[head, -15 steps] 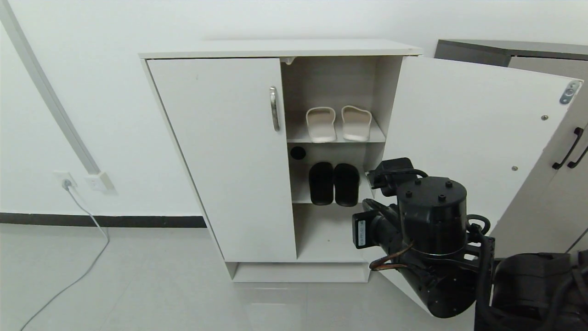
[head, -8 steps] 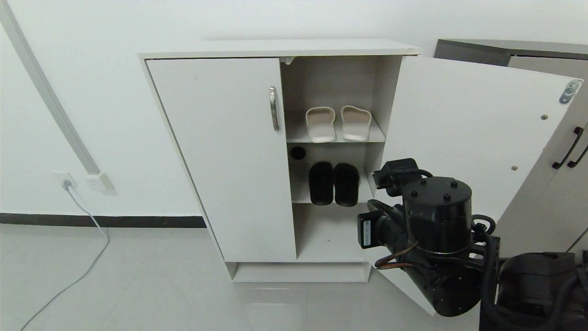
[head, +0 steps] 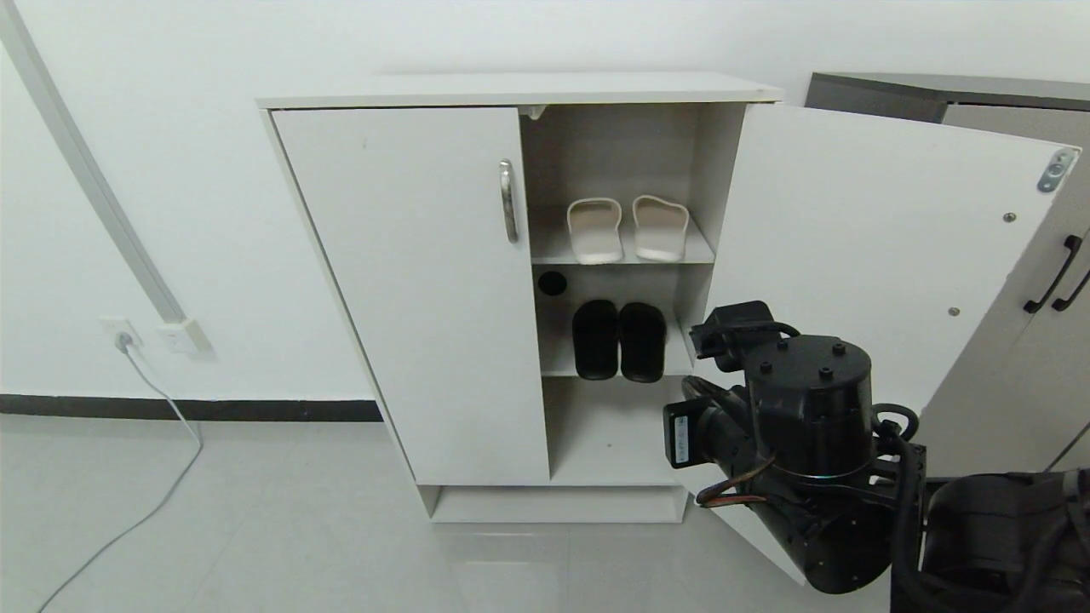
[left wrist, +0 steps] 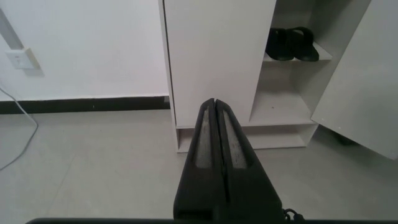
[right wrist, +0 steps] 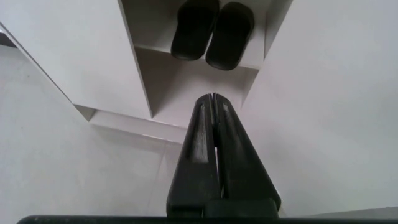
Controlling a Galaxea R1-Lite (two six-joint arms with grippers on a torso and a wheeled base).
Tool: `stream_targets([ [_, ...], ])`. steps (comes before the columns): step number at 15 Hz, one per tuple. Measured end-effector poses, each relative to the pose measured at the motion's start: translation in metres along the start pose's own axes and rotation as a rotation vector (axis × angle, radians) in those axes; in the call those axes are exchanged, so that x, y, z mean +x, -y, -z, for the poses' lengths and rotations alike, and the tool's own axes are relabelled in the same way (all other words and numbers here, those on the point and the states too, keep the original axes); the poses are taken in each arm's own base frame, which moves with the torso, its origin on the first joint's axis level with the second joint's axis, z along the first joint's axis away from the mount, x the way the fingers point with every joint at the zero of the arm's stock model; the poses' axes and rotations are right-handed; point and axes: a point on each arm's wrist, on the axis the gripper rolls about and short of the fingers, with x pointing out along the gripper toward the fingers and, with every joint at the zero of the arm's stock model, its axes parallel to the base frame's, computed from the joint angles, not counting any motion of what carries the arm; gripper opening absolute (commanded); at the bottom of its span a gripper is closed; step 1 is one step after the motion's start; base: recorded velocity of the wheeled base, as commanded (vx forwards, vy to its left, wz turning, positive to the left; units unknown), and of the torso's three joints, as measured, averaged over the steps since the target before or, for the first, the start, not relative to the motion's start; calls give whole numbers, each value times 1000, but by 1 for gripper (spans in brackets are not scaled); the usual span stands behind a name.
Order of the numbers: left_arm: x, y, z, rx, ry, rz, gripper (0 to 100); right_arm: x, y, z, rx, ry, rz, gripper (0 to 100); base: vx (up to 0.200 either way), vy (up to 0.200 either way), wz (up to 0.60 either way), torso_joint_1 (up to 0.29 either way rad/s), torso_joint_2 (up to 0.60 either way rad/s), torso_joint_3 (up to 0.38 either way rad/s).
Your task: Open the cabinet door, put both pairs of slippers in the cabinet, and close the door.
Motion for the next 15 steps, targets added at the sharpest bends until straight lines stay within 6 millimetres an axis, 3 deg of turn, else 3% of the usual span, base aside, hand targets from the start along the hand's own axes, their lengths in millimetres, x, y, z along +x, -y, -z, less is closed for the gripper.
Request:
stream_targets([
  [4,0,0,1,0,-4,1,0,0,0,1,-3,-3,-2,0,0,0,0,16,-184,-287],
  [15,0,0,0,1,0,-1,0,9,-6,5,-10,-12,0,0,0,0,0,110,-486,-344],
])
